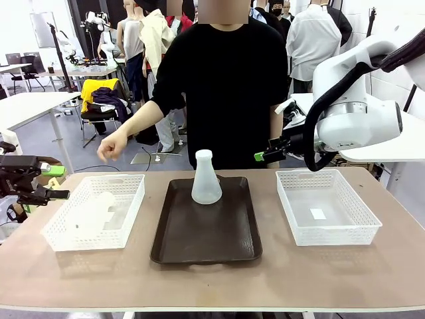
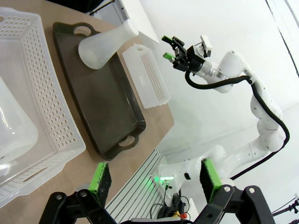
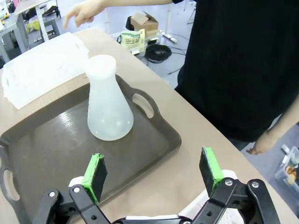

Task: Prepare the laboratory tools.
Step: Pick up the Big flask that the person points to.

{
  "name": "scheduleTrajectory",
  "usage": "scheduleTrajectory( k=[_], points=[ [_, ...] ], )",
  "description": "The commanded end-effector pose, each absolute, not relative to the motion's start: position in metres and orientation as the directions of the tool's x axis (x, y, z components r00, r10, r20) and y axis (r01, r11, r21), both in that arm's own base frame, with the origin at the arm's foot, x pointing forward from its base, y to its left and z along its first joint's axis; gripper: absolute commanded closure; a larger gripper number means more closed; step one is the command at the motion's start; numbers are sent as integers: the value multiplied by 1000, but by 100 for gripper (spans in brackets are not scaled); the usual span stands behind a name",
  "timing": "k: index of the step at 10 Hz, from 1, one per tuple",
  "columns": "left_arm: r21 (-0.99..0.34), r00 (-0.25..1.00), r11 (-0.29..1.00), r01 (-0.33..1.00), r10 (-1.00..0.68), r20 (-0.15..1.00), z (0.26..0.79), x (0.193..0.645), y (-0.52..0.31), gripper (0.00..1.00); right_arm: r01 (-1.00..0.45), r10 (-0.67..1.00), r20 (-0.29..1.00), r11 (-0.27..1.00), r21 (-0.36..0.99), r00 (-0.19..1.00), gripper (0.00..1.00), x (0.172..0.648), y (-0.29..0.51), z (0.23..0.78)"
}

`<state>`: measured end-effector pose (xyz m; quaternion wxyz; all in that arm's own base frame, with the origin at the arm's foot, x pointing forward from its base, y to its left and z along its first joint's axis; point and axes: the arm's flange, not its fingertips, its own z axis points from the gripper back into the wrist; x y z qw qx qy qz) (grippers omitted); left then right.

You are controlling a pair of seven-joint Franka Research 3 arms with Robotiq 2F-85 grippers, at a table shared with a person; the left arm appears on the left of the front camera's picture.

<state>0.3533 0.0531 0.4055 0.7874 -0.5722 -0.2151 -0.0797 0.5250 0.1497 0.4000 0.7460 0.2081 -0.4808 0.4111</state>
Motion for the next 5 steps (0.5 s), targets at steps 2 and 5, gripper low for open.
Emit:
scheduleTrajectory(
  k=[2, 5],
  points=[
    [-872, 893, 316, 374, 132, 431, 407, 353, 53, 0, -813, 412, 889, 576, -84, 200, 0, 525, 150, 401],
    [-872, 893, 316, 374, 132, 431, 407, 353, 53, 0, -813, 412, 889, 576, -84, 200, 0, 525, 150, 401]
  ],
)
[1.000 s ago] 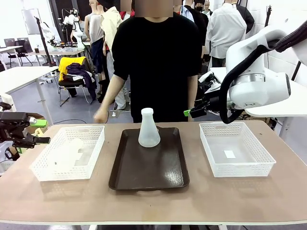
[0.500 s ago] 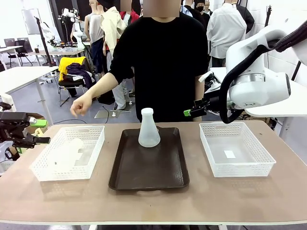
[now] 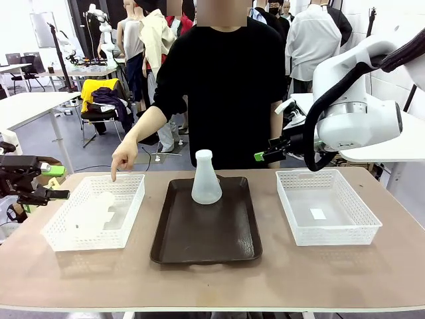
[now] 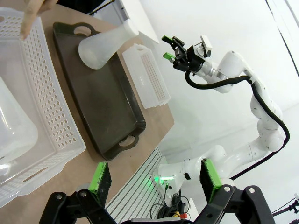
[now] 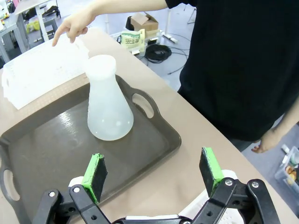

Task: Prepare the laboratory tools.
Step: Pick up the Big flask that the person points to.

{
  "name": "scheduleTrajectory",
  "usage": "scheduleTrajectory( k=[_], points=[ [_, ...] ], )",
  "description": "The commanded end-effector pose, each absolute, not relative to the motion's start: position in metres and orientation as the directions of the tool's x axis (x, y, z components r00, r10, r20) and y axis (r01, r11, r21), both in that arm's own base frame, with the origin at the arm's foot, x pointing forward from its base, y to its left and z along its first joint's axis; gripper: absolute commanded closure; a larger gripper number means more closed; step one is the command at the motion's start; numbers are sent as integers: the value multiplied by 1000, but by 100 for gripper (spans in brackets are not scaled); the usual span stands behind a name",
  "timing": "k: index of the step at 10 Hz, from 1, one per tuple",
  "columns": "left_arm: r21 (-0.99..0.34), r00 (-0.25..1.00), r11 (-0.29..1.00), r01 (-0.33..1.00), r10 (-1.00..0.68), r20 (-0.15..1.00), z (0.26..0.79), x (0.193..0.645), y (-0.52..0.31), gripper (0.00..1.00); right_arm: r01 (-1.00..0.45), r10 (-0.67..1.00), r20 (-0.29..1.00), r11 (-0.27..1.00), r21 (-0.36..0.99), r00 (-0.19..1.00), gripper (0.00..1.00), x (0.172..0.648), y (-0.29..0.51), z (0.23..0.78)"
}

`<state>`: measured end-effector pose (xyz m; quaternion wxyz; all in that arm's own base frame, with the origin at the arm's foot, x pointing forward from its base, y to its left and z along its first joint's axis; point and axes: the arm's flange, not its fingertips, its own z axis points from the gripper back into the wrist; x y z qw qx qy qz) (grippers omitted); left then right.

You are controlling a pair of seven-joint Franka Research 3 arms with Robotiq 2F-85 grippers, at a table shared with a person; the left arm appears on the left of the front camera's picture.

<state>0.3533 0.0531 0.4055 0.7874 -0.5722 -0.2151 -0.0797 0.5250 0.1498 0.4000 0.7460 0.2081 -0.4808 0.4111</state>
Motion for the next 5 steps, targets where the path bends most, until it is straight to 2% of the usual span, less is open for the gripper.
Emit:
scheduleTrajectory(
  k=[1, 4, 5],
  points=[
    [-872, 893, 316, 374, 132, 431, 407, 353, 53, 0, -813, 412, 889, 576, -84, 200, 0, 525, 150, 401],
    [-867, 895, 333, 372, 121, 430, 405, 353, 53, 0, -813, 412, 889, 576, -84, 200, 0, 525, 150, 401],
    [-846, 890, 396, 357, 132, 437, 416, 351, 49, 0, -813, 412, 889, 576, -84, 200, 0, 525, 150, 401]
  ],
)
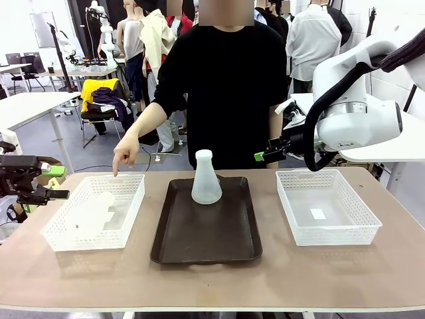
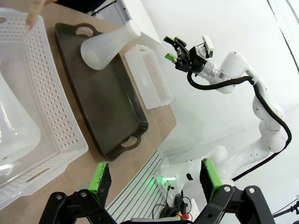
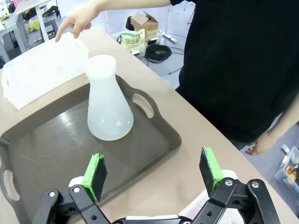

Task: Prepare the laboratory tools.
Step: Pick up the Big flask that the person points to.

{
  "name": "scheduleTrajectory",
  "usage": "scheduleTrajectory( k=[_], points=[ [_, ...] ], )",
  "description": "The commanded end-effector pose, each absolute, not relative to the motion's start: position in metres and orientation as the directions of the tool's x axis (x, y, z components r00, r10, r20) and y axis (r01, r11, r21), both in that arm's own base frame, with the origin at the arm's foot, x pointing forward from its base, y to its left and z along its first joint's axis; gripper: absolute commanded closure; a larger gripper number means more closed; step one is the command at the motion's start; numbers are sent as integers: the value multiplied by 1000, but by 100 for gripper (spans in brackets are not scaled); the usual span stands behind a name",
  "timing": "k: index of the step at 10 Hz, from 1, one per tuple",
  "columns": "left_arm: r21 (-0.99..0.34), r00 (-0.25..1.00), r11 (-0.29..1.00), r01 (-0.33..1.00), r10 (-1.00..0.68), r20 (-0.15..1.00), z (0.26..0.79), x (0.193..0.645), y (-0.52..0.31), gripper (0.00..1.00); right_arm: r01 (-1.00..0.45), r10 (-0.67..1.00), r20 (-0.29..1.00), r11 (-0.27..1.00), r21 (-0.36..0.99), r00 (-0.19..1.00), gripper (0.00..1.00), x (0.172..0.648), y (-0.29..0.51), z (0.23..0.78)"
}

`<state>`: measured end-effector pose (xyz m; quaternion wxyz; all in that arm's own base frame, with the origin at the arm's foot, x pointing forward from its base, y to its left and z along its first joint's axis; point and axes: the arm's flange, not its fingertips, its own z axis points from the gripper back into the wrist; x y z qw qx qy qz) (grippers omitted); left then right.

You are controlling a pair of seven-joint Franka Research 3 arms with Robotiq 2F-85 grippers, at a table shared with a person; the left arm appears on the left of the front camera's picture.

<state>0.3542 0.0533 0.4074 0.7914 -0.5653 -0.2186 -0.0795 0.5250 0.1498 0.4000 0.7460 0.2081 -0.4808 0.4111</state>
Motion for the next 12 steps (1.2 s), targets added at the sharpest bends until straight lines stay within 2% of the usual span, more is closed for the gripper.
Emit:
scheduleTrajectory(
  k=[1, 3, 4, 6, 7, 8, 10, 12],
  points=[
    [-816, 876, 448, 366, 130, 465, 430, 349, 46, 0, -813, 412, 889, 576, -84, 200, 0, 525, 150, 401],
    [-674, 827, 637, 374, 101, 554, 461, 349, 38, 0, -813, 412, 889, 576, -84, 200, 0, 525, 150, 401],
    [-598, 839, 713, 366, 25, 543, 478, 354, 29, 0, -813, 412, 889, 576, -84, 200, 0, 525, 150, 401],
    [-357, 808, 856, 374, -112, 578, 508, 366, 10, 0, -813, 412, 889, 576, -84, 200, 0, 525, 150, 401],
    [-249, 831, 908, 337, -162, 533, 515, 375, 2, 0, -813, 412, 889, 576, -84, 200, 0, 525, 150, 401],
    [-167, 875, 939, 302, -203, 440, 515, 388, -8, 0, -813, 412, 889, 576, -84, 200, 0, 525, 150, 401],
    [-80, 921, 968, 236, -197, 336, 505, 405, -24, 0, -813, 412, 889, 576, -84, 200, 0, 525, 150, 401],
    [-34, 941, 982, 186, -168, 295, 495, 422, -34, 0, -813, 412, 889, 576, -84, 200, 0, 525, 150, 401]
  ],
)
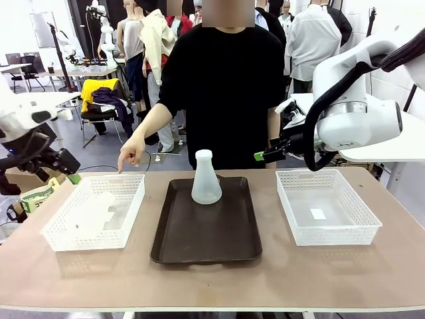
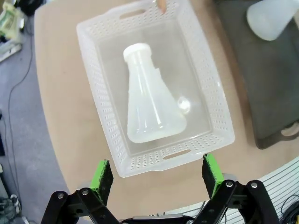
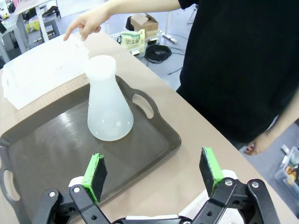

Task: Prepare the laboratory tools.
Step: Pick up the Big flask that the person points to.

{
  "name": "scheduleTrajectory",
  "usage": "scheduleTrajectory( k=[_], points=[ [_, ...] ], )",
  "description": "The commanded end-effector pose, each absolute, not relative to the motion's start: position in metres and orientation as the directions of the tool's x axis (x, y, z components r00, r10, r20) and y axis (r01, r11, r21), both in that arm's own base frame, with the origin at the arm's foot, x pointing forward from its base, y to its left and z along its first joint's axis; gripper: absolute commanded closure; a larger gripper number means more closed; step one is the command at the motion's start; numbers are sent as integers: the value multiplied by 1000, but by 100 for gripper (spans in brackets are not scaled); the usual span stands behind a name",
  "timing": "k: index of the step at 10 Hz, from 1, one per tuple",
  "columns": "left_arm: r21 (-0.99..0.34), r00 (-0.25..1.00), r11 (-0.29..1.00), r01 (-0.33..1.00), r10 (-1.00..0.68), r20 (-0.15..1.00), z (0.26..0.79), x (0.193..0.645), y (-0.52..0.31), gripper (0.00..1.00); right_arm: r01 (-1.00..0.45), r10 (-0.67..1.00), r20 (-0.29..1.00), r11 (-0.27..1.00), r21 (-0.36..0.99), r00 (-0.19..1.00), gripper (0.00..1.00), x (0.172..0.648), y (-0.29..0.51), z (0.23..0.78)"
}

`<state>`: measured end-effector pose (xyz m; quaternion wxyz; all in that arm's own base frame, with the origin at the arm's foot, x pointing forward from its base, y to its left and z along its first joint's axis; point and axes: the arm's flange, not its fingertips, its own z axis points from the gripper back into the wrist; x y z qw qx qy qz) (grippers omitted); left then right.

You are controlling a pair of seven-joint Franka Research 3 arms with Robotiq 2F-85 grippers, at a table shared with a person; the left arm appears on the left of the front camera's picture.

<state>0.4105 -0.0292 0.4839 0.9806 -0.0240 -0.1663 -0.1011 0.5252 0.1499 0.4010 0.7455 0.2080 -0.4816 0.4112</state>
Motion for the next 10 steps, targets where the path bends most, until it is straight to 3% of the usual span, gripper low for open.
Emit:
scheduleTrajectory(
  k=[1, 5, 10],
  points=[
    [-27, 950, 985, 171, -157, 271, 488, 431, -37, 0, -813, 412, 889, 576, -84, 200, 0, 525, 150, 401],
    [-45, 971, 990, 137, -125, 202, 463, 462, -38, 0, -813, 412, 889, 576, -84, 200, 0, 525, 150, 401],
    [-48, 966, 987, 156, -142, 215, 456, 460, -36, 0, -813, 412, 889, 576, -84, 200, 0, 525, 150, 401]
  ],
)
